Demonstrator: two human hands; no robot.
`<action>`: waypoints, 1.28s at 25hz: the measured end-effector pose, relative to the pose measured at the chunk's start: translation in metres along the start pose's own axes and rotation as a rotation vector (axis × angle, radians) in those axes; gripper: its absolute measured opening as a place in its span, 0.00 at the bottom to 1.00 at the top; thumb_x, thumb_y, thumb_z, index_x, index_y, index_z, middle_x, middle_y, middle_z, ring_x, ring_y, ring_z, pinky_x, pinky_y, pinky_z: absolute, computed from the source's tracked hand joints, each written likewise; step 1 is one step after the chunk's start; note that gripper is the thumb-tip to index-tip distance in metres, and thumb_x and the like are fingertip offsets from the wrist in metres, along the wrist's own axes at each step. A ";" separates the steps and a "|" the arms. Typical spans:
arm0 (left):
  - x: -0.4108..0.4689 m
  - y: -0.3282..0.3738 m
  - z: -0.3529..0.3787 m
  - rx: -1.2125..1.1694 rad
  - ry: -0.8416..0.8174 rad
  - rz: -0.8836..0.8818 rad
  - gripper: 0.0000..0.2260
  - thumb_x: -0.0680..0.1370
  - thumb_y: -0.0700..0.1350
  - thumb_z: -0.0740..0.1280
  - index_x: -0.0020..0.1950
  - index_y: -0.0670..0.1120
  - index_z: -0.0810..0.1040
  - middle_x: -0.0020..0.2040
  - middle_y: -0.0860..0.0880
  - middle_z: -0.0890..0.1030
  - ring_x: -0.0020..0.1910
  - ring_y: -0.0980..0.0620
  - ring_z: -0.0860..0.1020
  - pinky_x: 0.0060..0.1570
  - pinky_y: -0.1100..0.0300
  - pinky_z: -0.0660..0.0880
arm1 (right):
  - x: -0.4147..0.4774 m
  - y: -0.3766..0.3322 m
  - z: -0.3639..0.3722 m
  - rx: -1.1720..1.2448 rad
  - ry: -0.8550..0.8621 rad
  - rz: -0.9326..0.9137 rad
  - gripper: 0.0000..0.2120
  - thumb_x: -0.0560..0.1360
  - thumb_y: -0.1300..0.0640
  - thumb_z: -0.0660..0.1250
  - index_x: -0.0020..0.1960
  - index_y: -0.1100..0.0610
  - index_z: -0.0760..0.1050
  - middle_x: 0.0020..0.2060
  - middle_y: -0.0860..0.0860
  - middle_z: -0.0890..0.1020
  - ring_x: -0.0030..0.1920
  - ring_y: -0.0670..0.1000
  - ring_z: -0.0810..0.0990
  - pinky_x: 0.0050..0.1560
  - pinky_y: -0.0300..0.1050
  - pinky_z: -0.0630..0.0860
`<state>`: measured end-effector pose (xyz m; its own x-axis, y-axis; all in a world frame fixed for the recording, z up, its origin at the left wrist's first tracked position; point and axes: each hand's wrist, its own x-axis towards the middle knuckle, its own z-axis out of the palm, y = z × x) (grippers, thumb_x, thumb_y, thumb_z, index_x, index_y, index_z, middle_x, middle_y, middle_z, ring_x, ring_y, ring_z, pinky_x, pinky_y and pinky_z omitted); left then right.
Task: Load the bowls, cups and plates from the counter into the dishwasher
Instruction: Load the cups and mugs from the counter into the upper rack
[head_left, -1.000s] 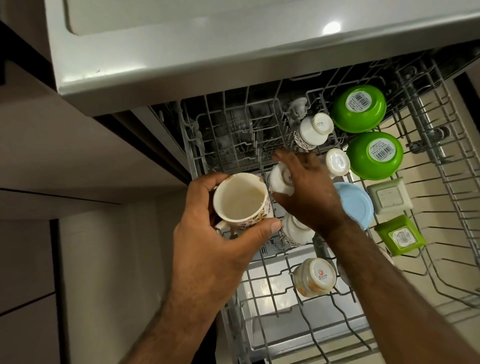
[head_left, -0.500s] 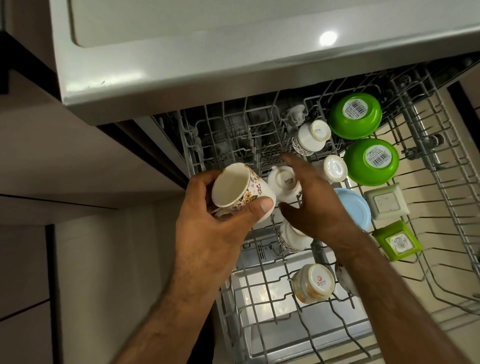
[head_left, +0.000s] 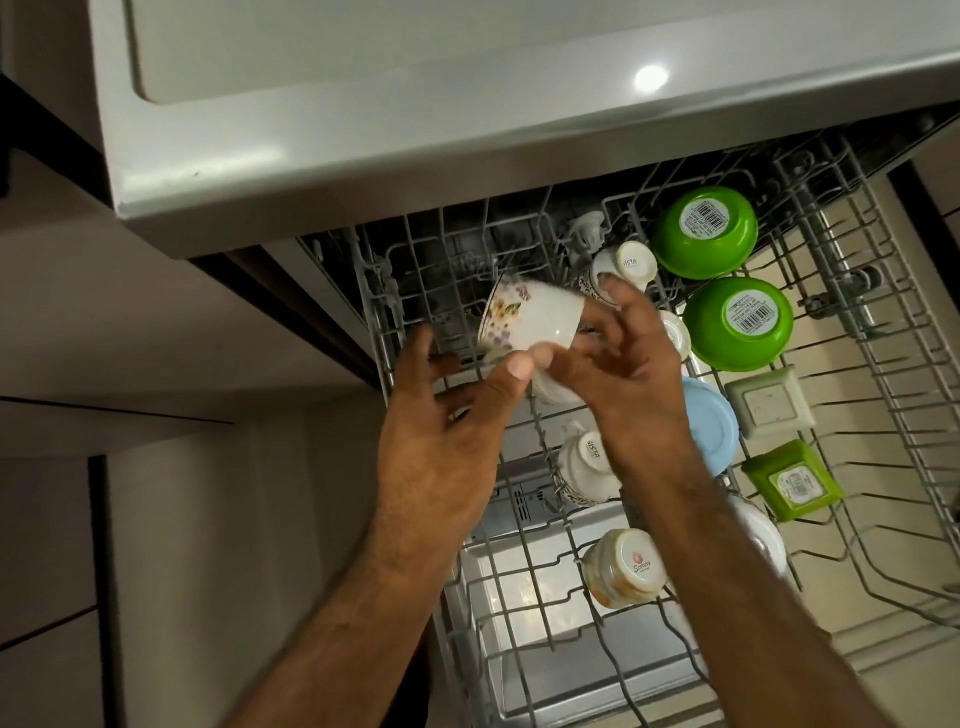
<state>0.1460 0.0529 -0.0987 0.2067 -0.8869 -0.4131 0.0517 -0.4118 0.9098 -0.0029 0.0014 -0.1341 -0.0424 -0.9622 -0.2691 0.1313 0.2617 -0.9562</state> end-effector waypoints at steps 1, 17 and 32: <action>-0.002 0.001 -0.001 0.027 0.016 -0.008 0.34 0.70 0.64 0.73 0.75 0.62 0.68 0.60 0.64 0.79 0.55 0.68 0.80 0.44 0.70 0.78 | 0.014 -0.003 -0.002 -0.119 0.036 -0.039 0.38 0.68 0.66 0.79 0.72 0.56 0.66 0.62 0.53 0.81 0.59 0.54 0.83 0.55 0.52 0.82; -0.040 -0.005 -0.002 0.132 -0.032 0.032 0.36 0.68 0.70 0.72 0.73 0.72 0.63 0.66 0.68 0.72 0.61 0.60 0.80 0.55 0.54 0.82 | 0.076 -0.008 0.018 -1.210 0.086 -0.226 0.33 0.67 0.48 0.76 0.68 0.50 0.67 0.49 0.53 0.84 0.49 0.59 0.82 0.44 0.44 0.73; -0.047 -0.009 -0.016 0.175 -0.079 0.116 0.35 0.68 0.69 0.71 0.74 0.68 0.67 0.68 0.70 0.71 0.60 0.63 0.79 0.53 0.59 0.82 | 0.099 0.014 0.018 -1.373 -0.016 -0.226 0.38 0.70 0.48 0.75 0.74 0.52 0.62 0.58 0.59 0.81 0.56 0.65 0.80 0.49 0.54 0.78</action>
<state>0.1518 0.1021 -0.0867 0.1239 -0.9414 -0.3138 -0.1393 -0.3296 0.9338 0.0124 -0.0911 -0.1722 0.0798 -0.9915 -0.1028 -0.9437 -0.0419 -0.3281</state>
